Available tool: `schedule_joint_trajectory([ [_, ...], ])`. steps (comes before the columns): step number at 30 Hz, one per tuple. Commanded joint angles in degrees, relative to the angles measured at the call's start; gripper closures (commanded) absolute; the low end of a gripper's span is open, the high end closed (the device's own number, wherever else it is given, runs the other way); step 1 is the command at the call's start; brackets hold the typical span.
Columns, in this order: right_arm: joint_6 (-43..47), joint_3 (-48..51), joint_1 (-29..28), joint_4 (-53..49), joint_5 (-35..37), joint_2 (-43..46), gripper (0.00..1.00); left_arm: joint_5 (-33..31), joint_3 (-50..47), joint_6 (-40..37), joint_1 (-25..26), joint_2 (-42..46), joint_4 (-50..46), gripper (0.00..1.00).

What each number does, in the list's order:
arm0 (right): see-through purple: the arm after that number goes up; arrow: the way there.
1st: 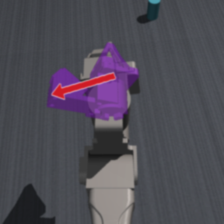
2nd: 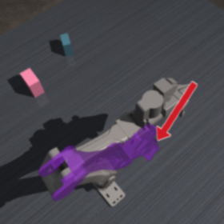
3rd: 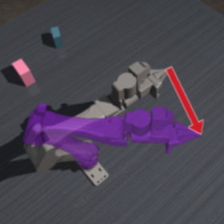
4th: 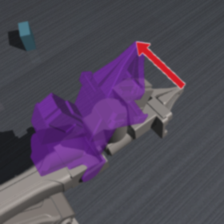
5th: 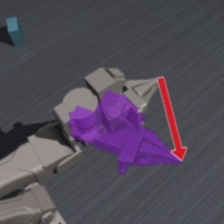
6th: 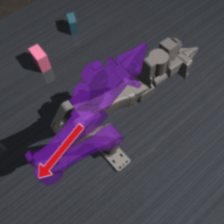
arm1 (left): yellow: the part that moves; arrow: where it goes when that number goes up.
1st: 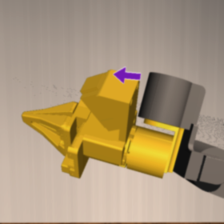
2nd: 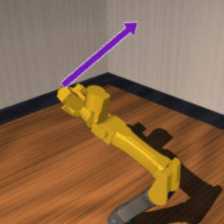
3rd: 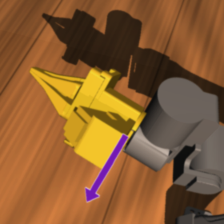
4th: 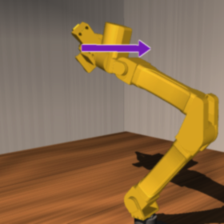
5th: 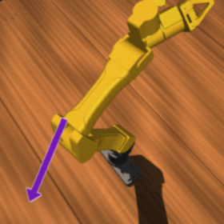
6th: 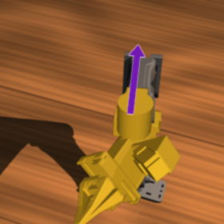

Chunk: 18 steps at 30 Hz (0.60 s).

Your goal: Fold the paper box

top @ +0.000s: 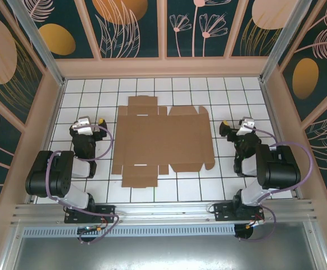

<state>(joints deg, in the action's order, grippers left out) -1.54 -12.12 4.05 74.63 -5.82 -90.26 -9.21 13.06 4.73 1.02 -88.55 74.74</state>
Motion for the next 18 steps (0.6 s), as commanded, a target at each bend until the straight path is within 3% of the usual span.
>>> schedule_joint_trajectory([
  [1,-1.6,2.3,3.0,7.2,-7.3,0.2,0.01,0.4,0.0,0.1,-0.5,0.9,0.1,0.01],
  [18,0.8,-0.1,1.4,2.3,-6.2,0.4,0.01,0.4,0.2,0.1,-0.5,0.8,-0.2,0.01],
])
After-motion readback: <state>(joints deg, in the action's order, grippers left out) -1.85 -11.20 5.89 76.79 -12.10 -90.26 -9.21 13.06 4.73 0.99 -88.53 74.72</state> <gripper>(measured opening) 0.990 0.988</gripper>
